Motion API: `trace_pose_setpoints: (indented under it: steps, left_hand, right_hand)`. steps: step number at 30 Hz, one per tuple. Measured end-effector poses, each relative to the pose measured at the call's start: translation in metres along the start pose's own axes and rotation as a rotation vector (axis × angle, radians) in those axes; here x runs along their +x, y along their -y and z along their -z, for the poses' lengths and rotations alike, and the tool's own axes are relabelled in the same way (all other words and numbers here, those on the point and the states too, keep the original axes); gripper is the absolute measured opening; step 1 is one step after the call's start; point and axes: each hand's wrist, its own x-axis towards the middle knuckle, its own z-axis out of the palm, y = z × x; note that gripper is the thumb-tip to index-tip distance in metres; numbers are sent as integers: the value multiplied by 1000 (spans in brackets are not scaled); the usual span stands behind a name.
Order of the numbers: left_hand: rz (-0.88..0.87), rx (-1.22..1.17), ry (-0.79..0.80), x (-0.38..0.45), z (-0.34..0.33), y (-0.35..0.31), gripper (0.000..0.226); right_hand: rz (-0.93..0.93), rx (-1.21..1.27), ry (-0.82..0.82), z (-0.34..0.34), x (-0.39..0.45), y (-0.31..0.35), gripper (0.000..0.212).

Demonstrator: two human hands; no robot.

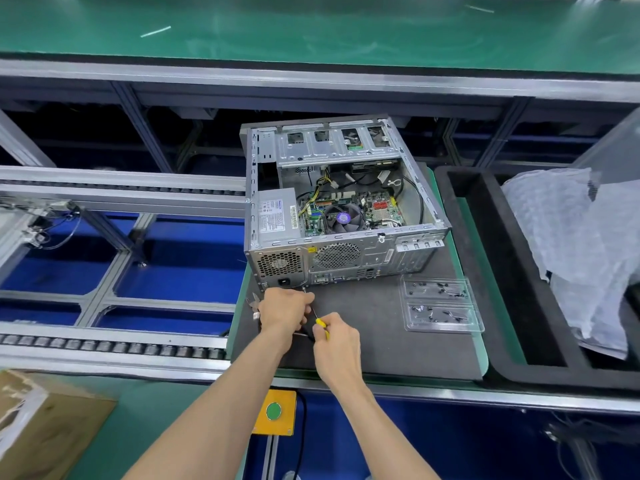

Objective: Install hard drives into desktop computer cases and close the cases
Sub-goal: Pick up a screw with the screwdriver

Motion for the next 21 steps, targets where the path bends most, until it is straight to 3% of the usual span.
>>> trace_pose_setpoints:
  steps: [4,13,18,21]
  left_hand:
    - [126,-122,12,7,0,-2,6]
    - [115,-101,-21,15,-4,5,18]
    - [209,-73,208,17,-8,12,24]
    - [237,-94,204,22,-13,15,30]
  right_hand:
    - [0,-48,-4,-3,1,4,10]
    - [50,-199,-34,-7,1,8,14]
    - [59,-267,-33,-6,1,10,19]
    - [24,-240,-6,-3,3,10,17]
